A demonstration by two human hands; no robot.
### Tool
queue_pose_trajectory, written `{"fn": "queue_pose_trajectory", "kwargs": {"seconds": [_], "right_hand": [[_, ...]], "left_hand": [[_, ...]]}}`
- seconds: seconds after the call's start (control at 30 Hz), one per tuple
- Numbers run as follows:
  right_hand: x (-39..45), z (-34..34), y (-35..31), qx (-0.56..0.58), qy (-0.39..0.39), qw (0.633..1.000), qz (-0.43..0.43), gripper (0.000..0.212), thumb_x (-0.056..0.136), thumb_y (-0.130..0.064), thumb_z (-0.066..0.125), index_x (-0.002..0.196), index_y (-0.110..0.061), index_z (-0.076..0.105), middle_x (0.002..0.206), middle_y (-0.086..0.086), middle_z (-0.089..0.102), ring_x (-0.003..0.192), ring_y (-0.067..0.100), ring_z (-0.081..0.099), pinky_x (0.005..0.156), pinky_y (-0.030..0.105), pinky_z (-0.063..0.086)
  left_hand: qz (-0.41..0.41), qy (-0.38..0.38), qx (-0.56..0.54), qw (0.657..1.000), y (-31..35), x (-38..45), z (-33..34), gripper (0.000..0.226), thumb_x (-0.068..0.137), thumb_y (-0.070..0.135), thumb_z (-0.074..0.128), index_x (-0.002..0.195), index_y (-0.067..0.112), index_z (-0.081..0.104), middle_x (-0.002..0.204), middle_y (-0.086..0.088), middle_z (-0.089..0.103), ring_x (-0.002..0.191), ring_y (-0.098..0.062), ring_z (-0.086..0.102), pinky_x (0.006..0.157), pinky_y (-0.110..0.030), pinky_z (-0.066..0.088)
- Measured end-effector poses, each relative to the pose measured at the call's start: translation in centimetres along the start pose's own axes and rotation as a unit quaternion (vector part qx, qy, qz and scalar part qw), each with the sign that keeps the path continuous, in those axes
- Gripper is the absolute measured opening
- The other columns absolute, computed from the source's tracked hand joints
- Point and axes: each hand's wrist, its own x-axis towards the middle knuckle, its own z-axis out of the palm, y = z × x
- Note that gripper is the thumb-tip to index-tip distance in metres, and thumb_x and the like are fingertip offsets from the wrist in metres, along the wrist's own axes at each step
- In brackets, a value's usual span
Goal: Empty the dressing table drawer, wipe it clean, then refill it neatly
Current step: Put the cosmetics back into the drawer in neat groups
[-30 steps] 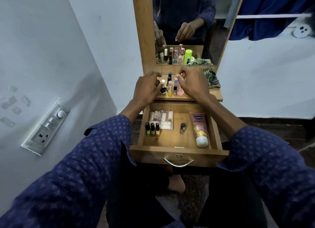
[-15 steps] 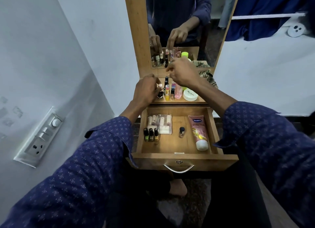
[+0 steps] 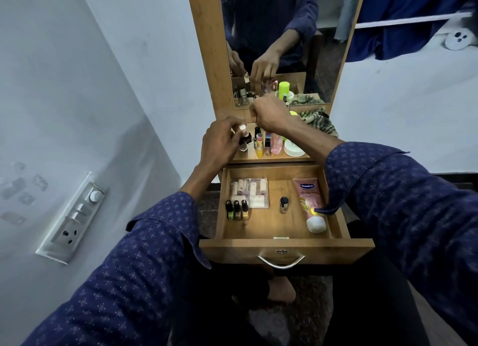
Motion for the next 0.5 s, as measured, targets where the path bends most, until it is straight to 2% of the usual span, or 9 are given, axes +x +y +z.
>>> {"fn": "queue_pose_trajectory", "kwargs": {"seconds": [0.17,0.23,0.3,0.4,0.5], "right_hand": [[-0.1,0.2,0.6,0.05,0.041,0.998,-0.011,0.025,0.085,0.008,0.059,0.08,-0.013,0.072,0.08,0.004,0.07,0.082,0.023,0.067,0.071,0.032,0.047],[-0.5,-0.4,0.6,0.071,0.081,0.994,-0.01,0.022,0.088,0.005,0.063,0.084,-0.013,0.074,0.083,0.002,0.072,0.081,0.019,0.067,0.076,0.038,0.056],[-1.0,-1.6,0.5,0.094,0.12,0.988,-0.007,0.016,0.09,-0.001,0.071,0.089,-0.015,0.077,0.087,0.0,0.074,0.085,0.015,0.069,0.08,0.04,0.06],[-1.9,-3.9,0.6,0.141,0.161,0.977,-0.002,0.01,0.092,-0.008,0.073,0.096,-0.015,0.079,0.096,-0.001,0.075,0.089,0.012,0.069,0.081,0.033,0.058],[-3.0,-5.4,0.7,0.229,0.178,0.957,0.027,0.01,0.092,-0.01,0.074,0.097,-0.016,0.08,0.099,-0.004,0.074,0.086,0.005,0.068,0.077,0.022,0.058]], "left_hand": [[-0.039,0.026,-0.085,0.995,0.1,-0.3,-0.2,0.01,0.096,0.027,0.075,0.105,0.024,0.075,0.093,0.017,0.069,0.082,0.001,0.066,0.072,-0.03,0.055],[-0.043,0.034,-0.11,0.992,0.2,-0.4,-0.3,0.009,0.097,0.021,0.073,0.106,0.022,0.075,0.092,0.017,0.068,0.078,0.009,0.064,0.069,-0.023,0.051],[-0.035,0.038,-0.131,0.99,0.4,-0.6,-0.6,0.011,0.097,0.017,0.072,0.106,0.024,0.074,0.093,0.015,0.069,0.077,0.007,0.064,0.067,-0.016,0.047],[-0.034,0.034,-0.152,0.987,0.6,-0.7,-1.2,0.012,0.097,0.019,0.072,0.106,0.027,0.074,0.094,0.013,0.071,0.081,0.003,0.063,0.068,-0.012,0.044],[-0.052,0.033,-0.165,0.984,0.7,-0.9,-2.0,0.008,0.098,0.024,0.073,0.105,0.021,0.075,0.094,0.007,0.072,0.076,0.006,0.061,0.066,-0.008,0.041]]}}
